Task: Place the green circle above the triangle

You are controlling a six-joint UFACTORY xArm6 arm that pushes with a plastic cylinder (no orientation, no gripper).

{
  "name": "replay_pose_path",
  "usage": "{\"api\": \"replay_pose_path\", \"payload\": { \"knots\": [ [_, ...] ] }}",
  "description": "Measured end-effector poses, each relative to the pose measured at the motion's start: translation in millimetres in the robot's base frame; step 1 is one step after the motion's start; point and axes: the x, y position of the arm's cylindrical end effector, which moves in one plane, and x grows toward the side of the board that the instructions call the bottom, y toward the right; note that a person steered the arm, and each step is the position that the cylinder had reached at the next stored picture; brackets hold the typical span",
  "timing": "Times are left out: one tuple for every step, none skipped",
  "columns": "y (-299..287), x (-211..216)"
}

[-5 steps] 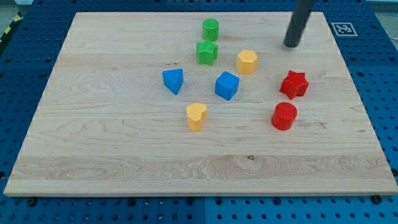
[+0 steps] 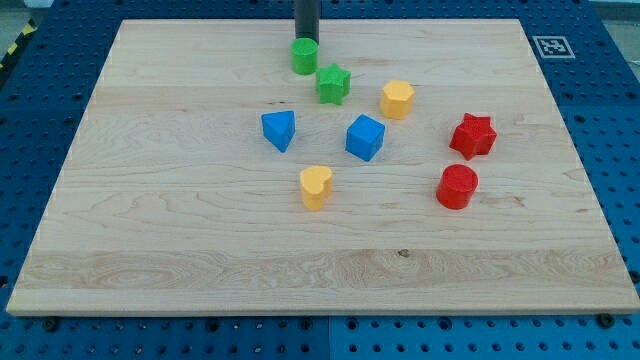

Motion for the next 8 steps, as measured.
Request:
{"api": "replay_pose_path", "payload": {
  "knots": [
    [0, -7],
    [13, -15],
    [15, -3],
    [15, 10],
    [15, 19],
    [22, 22],
    [39, 22],
    [34, 28]
  ]
}}
